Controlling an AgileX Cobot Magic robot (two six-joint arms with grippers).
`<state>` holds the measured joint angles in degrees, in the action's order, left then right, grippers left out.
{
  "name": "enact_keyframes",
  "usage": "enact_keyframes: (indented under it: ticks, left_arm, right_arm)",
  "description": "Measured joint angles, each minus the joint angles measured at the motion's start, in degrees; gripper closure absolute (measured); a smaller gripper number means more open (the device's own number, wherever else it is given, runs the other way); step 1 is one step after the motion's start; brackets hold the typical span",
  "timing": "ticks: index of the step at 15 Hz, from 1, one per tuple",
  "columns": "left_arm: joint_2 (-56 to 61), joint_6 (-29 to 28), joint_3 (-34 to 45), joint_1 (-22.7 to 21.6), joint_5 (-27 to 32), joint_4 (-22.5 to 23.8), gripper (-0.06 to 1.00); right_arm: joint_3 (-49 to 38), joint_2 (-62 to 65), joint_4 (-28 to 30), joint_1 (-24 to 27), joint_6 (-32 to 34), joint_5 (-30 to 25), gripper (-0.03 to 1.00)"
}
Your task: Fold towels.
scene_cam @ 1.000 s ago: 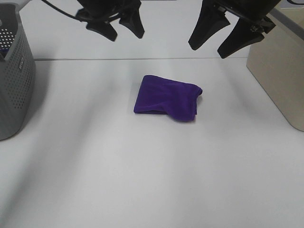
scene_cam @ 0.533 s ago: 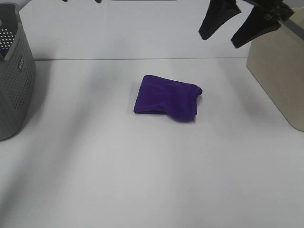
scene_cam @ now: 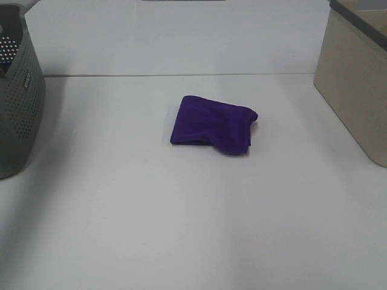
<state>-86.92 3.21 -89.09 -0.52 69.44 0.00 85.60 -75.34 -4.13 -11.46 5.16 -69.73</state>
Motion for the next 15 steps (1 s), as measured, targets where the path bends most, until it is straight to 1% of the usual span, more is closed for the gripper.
enact_keyframes:
  ticks: [2, 4, 8, 9, 10, 13, 15]
  left_arm:
    - [15.1, -0.5, 11.5, 0.0, -0.1, 0.0, 0.07]
    - [28.9, -0.9, 20.0, 0.0, 0.1, 0.0, 0.07]
    - [51.9, -0.9, 29.5, 0.0, 0.1, 0.0, 0.07]
    - [54.5, -0.6, 30.8, 0.0, 0.0, 0.0, 0.07]
    - [63.0, 0.9, 36.1, 0.0, 0.1, 0.0, 0.07]
    - [74.5, 2.5, 43.7, 0.0, 0.1, 0.0, 0.07]
    - [79.0, 2.6, 46.5, 0.0, 0.2, 0.0, 0.07]
  right_arm:
    - [-8.4, 10.8, -0.2, 0.0, 1.9, -0.1, 0.18]
    - [-16.2, 22.5, 0.0, 0.0, 2.9, -0.2, 0.18]
    - [-28.9, 45.4, 0.1, 0.0, 2.9, -0.2, 0.18]
    - [-30.5, 48.1, 0.1, 0.0, 2.9, -0.2, 0.18]
    - [-36.2, 57.3, 0.1, 0.0, 2.8, -0.2, 0.18]
    - [-42.8, 67.7, 0.1, 0.0, 1.4, -0.3, 0.18]
    - [-45.1, 71.4, 0.1, 0.0, 1.3, -0.4, 0.18]
